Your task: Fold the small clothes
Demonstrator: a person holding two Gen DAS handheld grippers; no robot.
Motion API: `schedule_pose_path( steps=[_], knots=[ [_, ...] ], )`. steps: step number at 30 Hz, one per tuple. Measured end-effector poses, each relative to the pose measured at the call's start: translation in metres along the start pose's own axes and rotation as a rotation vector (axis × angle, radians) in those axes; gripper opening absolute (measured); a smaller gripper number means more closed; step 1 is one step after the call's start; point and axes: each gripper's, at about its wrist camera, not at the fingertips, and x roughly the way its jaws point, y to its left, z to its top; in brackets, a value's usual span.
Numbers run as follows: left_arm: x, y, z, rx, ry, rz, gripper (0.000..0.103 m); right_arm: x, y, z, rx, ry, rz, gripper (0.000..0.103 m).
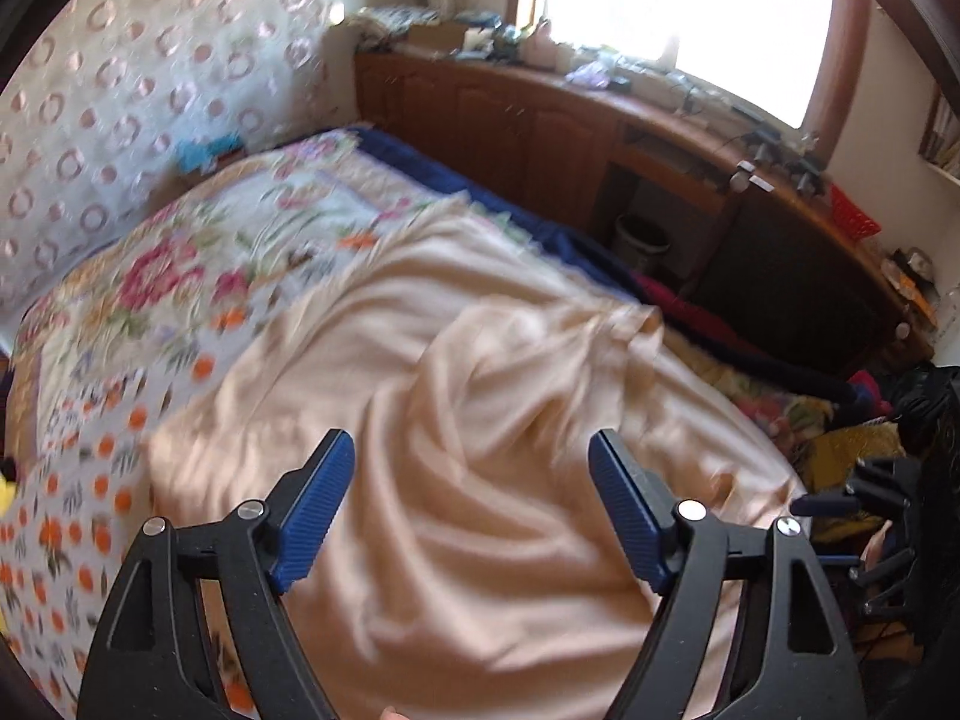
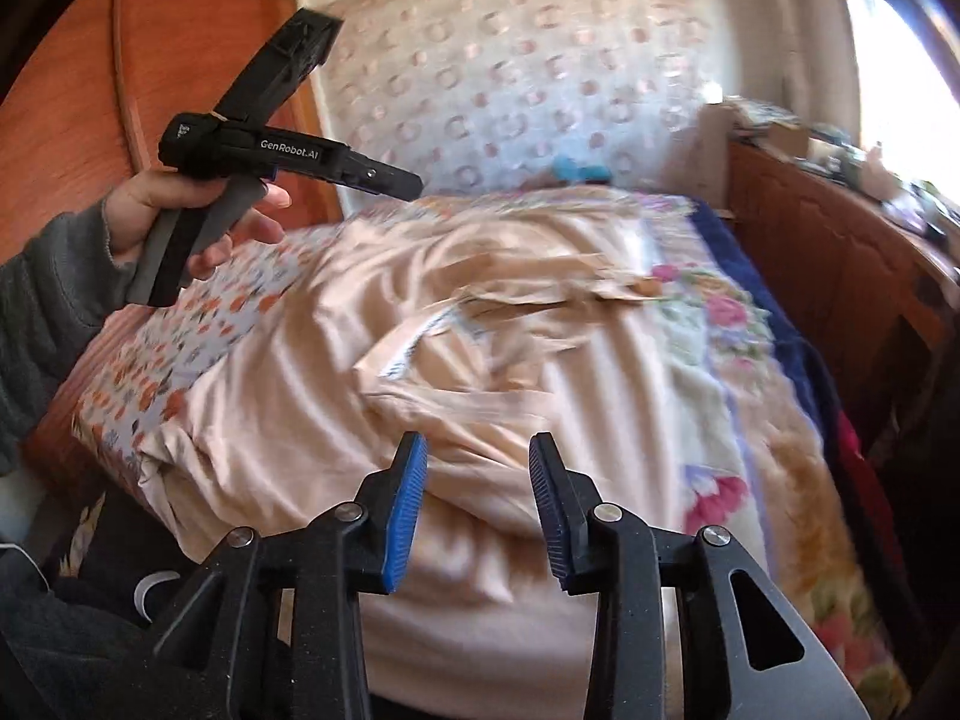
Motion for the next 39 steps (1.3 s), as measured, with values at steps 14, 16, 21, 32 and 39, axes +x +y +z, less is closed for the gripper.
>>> schedule_pose_path(
  steps=[14, 16, 21, 32, 39],
  knots=[
    [0.013, 0.005, -0.082, -0.075, 0.077, 0.016, 0.081, 0.012, 0.002, 0.031, -0.045, 0.098, -0.078, 0.004],
    [0.014, 0.005, -0.087, -0.080, 0.081, 0.026, 0.081, -0.005, -0.009, 0.037, -0.016, 0.065, -0.136, 0.004],
    [0.013, 0.004, -0.092, -0.085, 0.077, 0.033, 0.081, -0.044, -0.056, 0.028, 0.125, 0.072, -0.263, 0.004],
    [0.008, 0.012, -0.094, -0.109, 0.053, 0.029, 0.081, -0.073, -0.074, 0.034, 0.244, 0.028, -0.294, 0.015],
    [-0.001, 0.042, -0.075, -0.151, -0.005, 0.033, 0.081, -0.033, -0.081, 0.092, 0.128, -0.006, -0.162, 0.040]
  ],
)
